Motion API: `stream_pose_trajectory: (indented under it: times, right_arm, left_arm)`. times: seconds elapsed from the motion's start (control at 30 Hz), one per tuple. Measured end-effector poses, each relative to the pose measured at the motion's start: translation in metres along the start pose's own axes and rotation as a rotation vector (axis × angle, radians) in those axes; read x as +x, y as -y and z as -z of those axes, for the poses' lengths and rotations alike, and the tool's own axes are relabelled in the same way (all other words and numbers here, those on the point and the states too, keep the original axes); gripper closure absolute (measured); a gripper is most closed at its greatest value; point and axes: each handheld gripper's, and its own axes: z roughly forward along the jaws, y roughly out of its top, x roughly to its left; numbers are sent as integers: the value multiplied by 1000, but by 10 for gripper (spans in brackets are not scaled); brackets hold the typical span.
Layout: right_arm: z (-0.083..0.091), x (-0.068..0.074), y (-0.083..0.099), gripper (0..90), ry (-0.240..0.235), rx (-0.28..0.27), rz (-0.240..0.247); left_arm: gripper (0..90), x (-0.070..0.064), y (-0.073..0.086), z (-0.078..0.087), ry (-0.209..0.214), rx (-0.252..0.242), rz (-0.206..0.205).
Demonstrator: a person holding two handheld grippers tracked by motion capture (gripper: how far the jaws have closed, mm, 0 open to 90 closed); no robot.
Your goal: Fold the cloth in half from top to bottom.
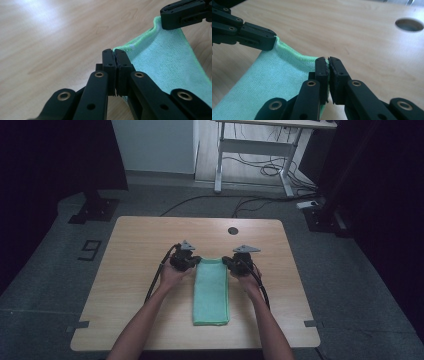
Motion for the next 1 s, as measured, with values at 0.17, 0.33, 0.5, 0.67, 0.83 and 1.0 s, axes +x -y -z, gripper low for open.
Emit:
stream_pose_trajectory:
  times: [0.17, 0.33, 0.5, 0.67, 0.83, 1.0]
  right_arm:
    - [7, 0, -4, 850, -2, -23, 8]
    - [18, 4, -5, 849, -19, -52, 35]
    - [27, 8, -4, 849, -23, -59, 58]
    - [30, 13, 1, 848, -35, -64, 82]
    - [33, 12, 11, 846, -50, -72, 80]
    - [38, 13, 19, 844, -64, -74, 83]
  left_arm:
    - [878, -4, -6, 9, -3, -26, -25]
    - [877, -12, -6, 18, -2, -52, -40]
    - [876, -19, -1, 26, 1, -73, -68]
    - [873, -21, 5, 30, 13, -81, -90]
    - [871, -26, 10, 32, 26, -88, -111]
    - [869, -31, 14, 35, 36, -89, -131]
